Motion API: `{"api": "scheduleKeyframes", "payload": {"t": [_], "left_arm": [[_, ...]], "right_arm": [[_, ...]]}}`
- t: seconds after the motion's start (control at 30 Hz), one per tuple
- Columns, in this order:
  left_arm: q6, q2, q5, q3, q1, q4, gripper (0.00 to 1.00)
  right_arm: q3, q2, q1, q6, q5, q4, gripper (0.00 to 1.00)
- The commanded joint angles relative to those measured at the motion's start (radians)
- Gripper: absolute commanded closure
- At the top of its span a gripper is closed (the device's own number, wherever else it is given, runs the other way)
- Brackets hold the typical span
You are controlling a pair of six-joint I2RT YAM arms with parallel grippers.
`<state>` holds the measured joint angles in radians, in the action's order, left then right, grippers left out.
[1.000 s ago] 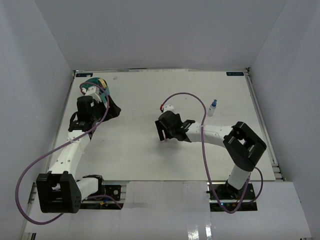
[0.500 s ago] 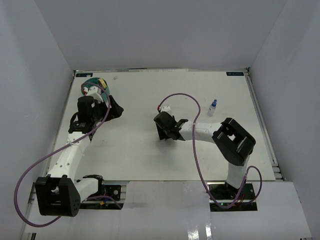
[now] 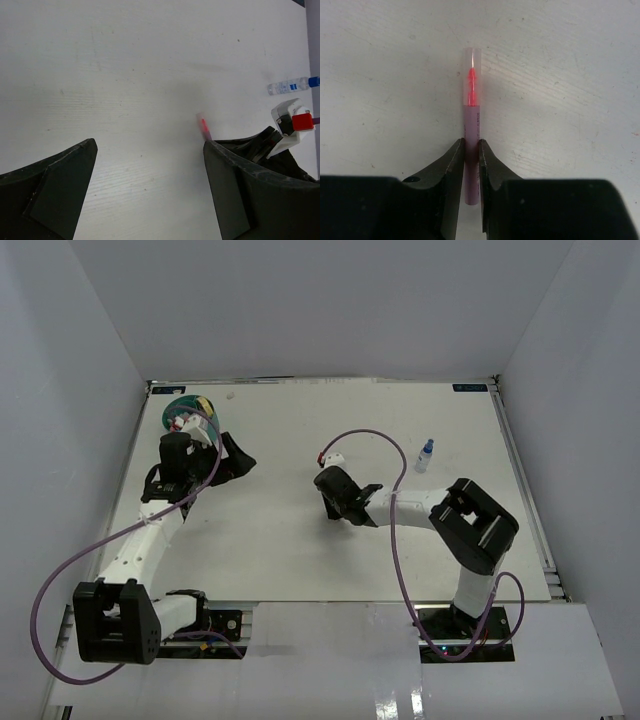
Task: Sort the stationery into containers
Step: Pick up the pen from the center of the board.
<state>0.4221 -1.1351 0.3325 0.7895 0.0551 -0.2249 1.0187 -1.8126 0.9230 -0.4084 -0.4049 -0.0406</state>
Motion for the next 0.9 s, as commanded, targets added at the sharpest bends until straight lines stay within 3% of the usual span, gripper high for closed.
{"api": "scheduleKeyframes", "payload": {"t": [0.0, 0.2, 0.63, 0.87], "left_arm": [[0.075, -0.014, 0.106, -0.018, 0.011, 0.038, 0.02], [0.176, -0.049, 0.131, -0.041, 0.116, 0.099, 0.02], [0.356, -0.204, 0.008, 0.017, 0.37, 0.193, 0.02], [0.391, -0.238, 0.0, 0.057, 0.452, 0.217, 0.13]], "right_arm": [[-0.055, 0.035, 0.004, 0.049, 0.046, 0.007, 0.79], [-0.091, 0.082, 0.02, 0.094, 0.092, 0.083, 0.9], [-0.268, 0.366, 0.056, 0.141, 0.156, 0.353, 0.9], [-0.331, 0.45, 0.057, 0.14, 0.189, 0.461, 0.88]]}}
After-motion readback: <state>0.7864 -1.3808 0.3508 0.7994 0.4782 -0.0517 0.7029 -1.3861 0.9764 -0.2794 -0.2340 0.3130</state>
